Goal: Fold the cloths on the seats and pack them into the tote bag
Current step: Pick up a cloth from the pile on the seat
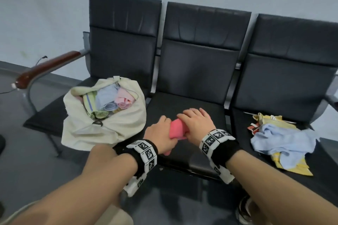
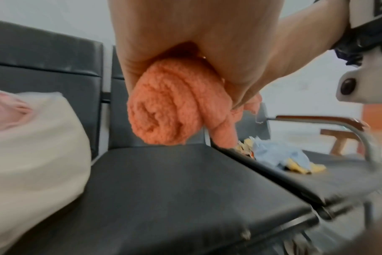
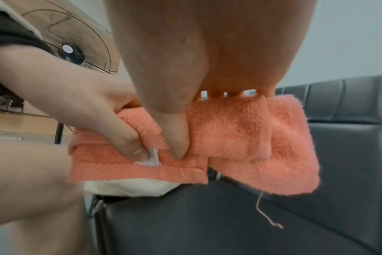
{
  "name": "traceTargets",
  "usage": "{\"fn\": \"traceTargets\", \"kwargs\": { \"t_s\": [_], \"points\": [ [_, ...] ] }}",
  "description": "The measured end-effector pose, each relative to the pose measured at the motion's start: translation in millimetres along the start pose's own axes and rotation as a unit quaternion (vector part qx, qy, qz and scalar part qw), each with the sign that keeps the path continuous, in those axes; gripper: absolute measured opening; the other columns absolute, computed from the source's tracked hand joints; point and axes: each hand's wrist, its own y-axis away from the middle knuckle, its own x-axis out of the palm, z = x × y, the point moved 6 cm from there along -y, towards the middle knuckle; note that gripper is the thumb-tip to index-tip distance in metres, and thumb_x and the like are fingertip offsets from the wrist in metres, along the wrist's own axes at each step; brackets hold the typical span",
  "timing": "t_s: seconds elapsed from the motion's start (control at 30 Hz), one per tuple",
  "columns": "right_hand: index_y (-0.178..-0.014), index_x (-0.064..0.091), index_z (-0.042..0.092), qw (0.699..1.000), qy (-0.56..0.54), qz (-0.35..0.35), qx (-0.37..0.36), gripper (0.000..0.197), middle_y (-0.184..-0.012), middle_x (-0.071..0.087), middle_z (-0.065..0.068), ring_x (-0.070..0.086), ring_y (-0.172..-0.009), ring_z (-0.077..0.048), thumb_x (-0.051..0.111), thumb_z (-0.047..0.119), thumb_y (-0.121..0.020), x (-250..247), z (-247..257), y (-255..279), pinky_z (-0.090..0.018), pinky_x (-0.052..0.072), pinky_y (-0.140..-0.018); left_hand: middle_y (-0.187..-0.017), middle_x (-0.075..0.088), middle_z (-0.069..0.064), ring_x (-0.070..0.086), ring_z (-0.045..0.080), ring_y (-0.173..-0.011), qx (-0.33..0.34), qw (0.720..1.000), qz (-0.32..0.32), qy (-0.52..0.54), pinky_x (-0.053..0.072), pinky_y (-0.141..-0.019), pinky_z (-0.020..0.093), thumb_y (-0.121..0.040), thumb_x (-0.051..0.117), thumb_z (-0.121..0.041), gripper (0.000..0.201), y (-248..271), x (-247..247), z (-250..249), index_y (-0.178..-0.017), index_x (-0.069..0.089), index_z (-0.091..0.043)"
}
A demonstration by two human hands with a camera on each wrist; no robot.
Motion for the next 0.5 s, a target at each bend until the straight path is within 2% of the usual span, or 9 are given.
{"fn": "traceTargets", "kwargs": {
  "t_s": [0.07, 0.13, 0.23, 0.3, 0.4, 0.43, 0.47, 0.5],
  "points": [
    [-0.151, 0.028, 0.029, 1.000, -0.001, -0.019, -0.009, 0.079, -0.157, 0.027, 0.001, 0.018, -0.148, -0.022, 0.067, 0.041, -0.084, -27.8, 16.2, -16.4, -0.044, 0.007, -0.121, -0.099, 0.051, -0.002, 0.062, 0.024, -0.084, -0.026, 0.999, -0.032, 0.028, 0.053, -0.077, 0.041, -0.079, 0.061, -0.055, 0.045, -0.2, -31.0, 13.6, -0.104, 0.049, -0.020],
    [-0.153, 0.024, 0.028, 0.999, 0.000, -0.050, -0.021, 0.082, -0.160, 0.021, -0.001, 0.013, -0.149, -0.023, 0.066, 0.042, -0.084, -51.8, 34.8, -34.3, -0.044, 0.007, -0.122, -0.093, 0.058, -0.003, 0.063, 0.023, -0.084, -0.054, 0.995, -0.062, 0.052, 0.053, -0.076, 0.039, -0.078, 0.059, -0.054, 0.043, -0.5, -59.2, 30.6, -0.104, 0.051, -0.020],
    [-0.154, 0.021, 0.028, 0.995, 0.000, -0.092, -0.039, 0.080, -0.162, 0.017, -0.002, 0.011, -0.150, -0.022, 0.063, 0.037, -0.086, -79.6, 64.4, -65.7, -0.042, 0.007, -0.122, -0.090, 0.063, -0.003, 0.064, 0.025, -0.085, -0.086, 0.987, -0.108, 0.077, 0.049, -0.075, 0.035, -0.081, 0.060, -0.048, 0.038, -2.0, -95.4, 62.8, -0.107, 0.051, -0.022],
    [-0.153, 0.021, 0.028, 0.993, -0.011, -0.106, -0.052, 0.077, -0.161, 0.016, -0.001, 0.010, -0.150, -0.021, 0.061, 0.031, -0.087, -93.3, 83.2, -88.7, -0.042, 0.010, -0.121, -0.093, 0.066, -0.001, 0.066, 0.025, -0.080, -0.107, 0.980, -0.119, 0.119, 0.054, -0.076, 0.038, -0.080, 0.059, -0.048, 0.043, -4.5, -110.9, 86.6, -0.113, 0.048, -0.024],
    [-0.151, 0.026, 0.027, 0.990, -0.035, -0.121, -0.059, 0.069, -0.159, 0.020, -0.001, 0.014, -0.148, -0.023, 0.057, 0.025, -0.089, -106.1, 105.6, -126.5, -0.042, 0.017, -0.119, -0.088, 0.067, -0.002, 0.067, 0.026, -0.061, -0.146, 0.956, -0.136, 0.217, 0.059, -0.059, 0.042, -0.073, 0.053, -0.055, 0.054, -10.4, -126.5, 124.6, -0.120, 0.038, -0.033],
    [-0.150, 0.028, 0.027, 0.990, -0.047, -0.121, -0.056, 0.067, -0.159, 0.022, -0.001, 0.017, -0.148, -0.023, 0.056, 0.023, -0.090, -108.1, 110.9, -139.8, -0.041, 0.019, -0.118, -0.091, 0.068, -0.001, 0.068, 0.028, -0.061, -0.162, 0.946, -0.152, 0.237, 0.059, -0.057, 0.042, -0.073, 0.054, -0.053, 0.057, -13.1, -131.5, 138.8, -0.124, 0.035, -0.036],
    [-0.148, 0.030, 0.026, 0.990, -0.061, -0.119, -0.050, 0.064, -0.157, 0.027, -0.002, 0.022, -0.146, -0.023, 0.056, 0.022, -0.090, -108.7, 115.1, -153.1, -0.039, 0.021, -0.117, -0.096, 0.068, 0.000, 0.069, 0.029, -0.067, -0.178, 0.937, -0.172, 0.247, 0.059, -0.061, 0.044, -0.075, 0.057, -0.049, 0.060, -17.1, -135.5, 154.4, -0.128, 0.032, -0.037],
    [-0.147, 0.033, 0.026, 0.990, -0.076, -0.115, -0.041, 0.063, -0.153, 0.032, -0.001, 0.026, -0.143, -0.024, 0.057, 0.021, -0.089, -108.3, 118.3, -166.2, -0.039, 0.024, -0.115, -0.103, 0.068, 0.002, 0.069, 0.030, -0.078, -0.193, 0.929, -0.192, 0.251, 0.059, -0.070, 0.045, -0.078, 0.061, -0.045, 0.063, -22.0, -138.9, 170.5, -0.132, 0.031, -0.035]
  ]
}}
